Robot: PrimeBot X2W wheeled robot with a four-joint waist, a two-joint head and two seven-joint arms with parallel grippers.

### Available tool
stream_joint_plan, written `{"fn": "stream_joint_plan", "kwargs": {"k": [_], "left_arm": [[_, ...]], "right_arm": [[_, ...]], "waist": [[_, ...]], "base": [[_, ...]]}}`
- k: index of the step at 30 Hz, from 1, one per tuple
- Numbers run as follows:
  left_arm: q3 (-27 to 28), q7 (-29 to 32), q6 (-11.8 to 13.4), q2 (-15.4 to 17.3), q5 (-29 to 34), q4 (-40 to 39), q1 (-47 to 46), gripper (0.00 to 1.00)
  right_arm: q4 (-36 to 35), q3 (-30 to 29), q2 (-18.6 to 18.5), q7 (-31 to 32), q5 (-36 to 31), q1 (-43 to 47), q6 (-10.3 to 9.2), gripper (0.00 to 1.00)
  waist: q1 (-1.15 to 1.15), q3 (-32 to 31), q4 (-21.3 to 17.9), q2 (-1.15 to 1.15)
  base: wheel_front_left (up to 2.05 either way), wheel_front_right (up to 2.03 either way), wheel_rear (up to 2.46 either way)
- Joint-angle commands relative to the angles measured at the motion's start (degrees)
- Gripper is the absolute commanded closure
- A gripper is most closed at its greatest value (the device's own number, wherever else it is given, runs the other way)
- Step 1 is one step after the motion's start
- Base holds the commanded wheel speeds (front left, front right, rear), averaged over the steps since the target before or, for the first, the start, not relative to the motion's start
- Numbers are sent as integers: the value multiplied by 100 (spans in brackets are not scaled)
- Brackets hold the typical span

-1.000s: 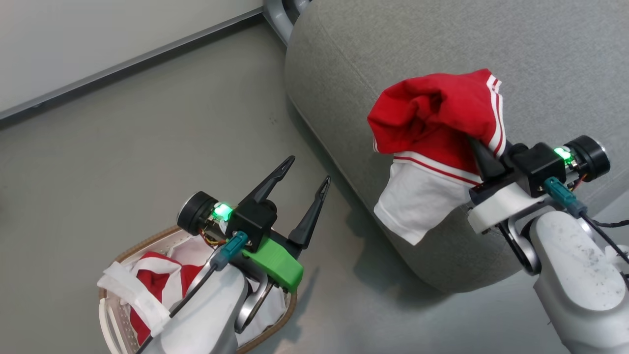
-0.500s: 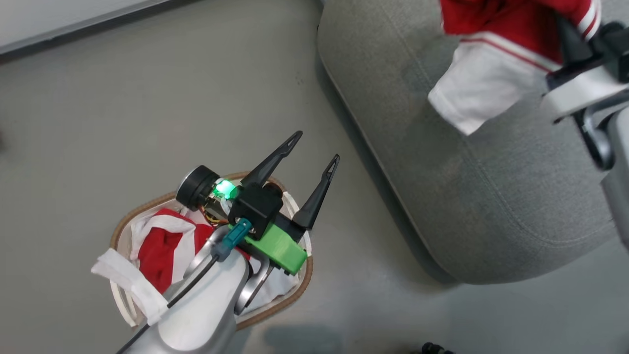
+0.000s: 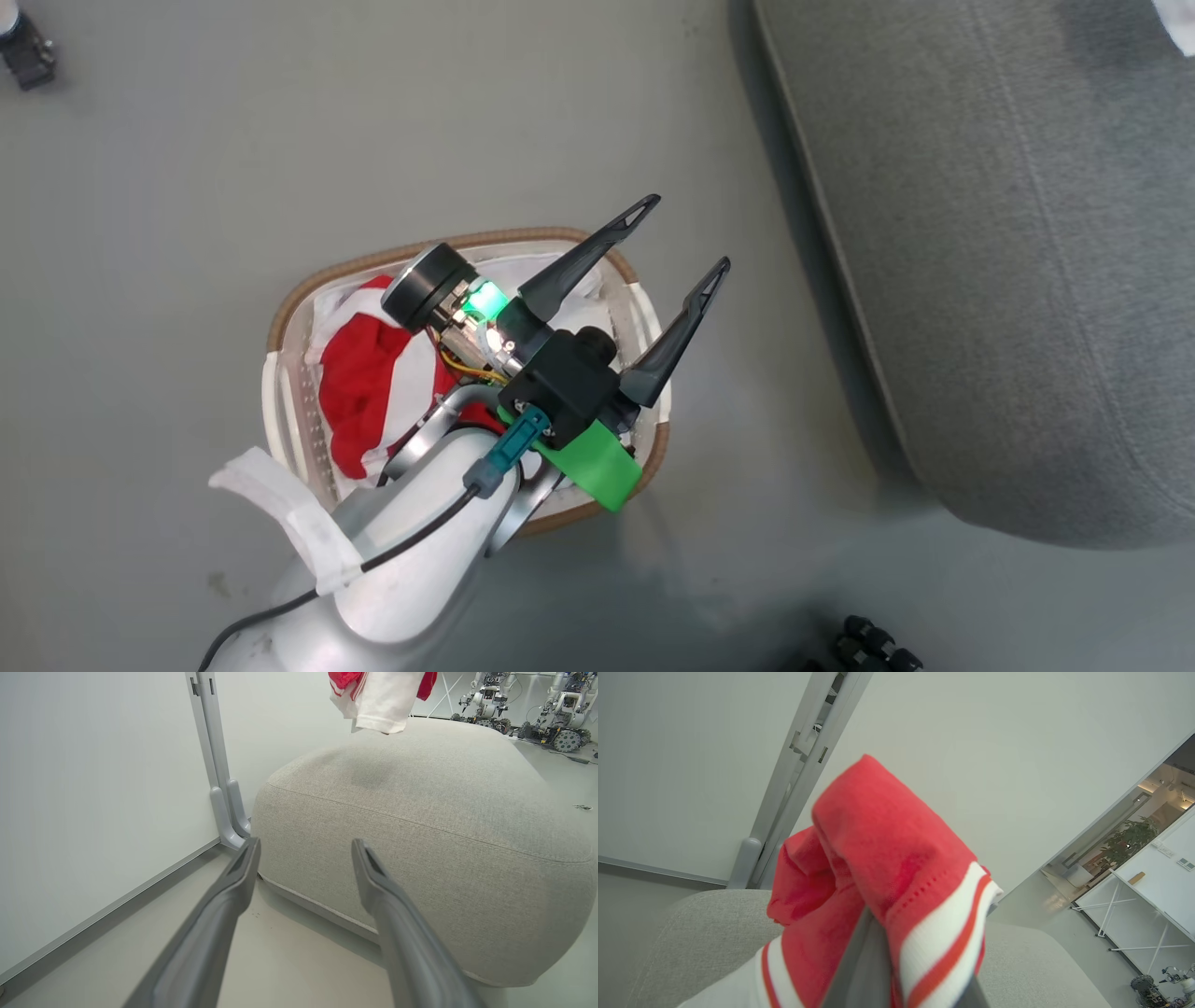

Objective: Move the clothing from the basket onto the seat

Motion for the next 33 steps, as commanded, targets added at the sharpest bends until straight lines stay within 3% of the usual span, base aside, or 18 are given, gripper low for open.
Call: {"fn": "stream_joint_plan", "kwargs": {"k": [1, 7, 15, 17, 18, 33], "left_arm": [[-18, -13, 24, 4, 29, -35, -134, 0], [-90, -6, 77, -16, 123, -196, -249, 0], [-97, -5, 126, 58, 109, -250, -281, 0], [-96, -9, 138, 63, 91, -223, -284, 0], [-92, -11, 137, 64, 76, -211, -285, 0], [102, -26, 182, -3, -206, 42, -35, 0]], "right_arm": [[173, -71, -37, 48, -85, 25, -8, 100], [940, -423, -20, -15, -391, 150, -8, 100], [1476, -668, 390, -84, -847, 199, -8, 100], [1506, -740, 475, -93, -909, 200, -7, 51], [1485, -776, 499, -101, -947, 213, -6, 0], [547, -740, 919, -119, -943, 1128, -8, 0]], "waist": [[-1, 591, 616, -1], [-1, 883, 798, -1], [-1, 1043, 728, -1], [-1, 1026, 695, -1], [-1, 1014, 680, -1], [-1, 285, 465, -1]], "base": [[0, 0, 0], [0, 0, 0], [0, 0, 0], [0, 0, 0], [0, 0, 0], [0, 0, 0]]}}
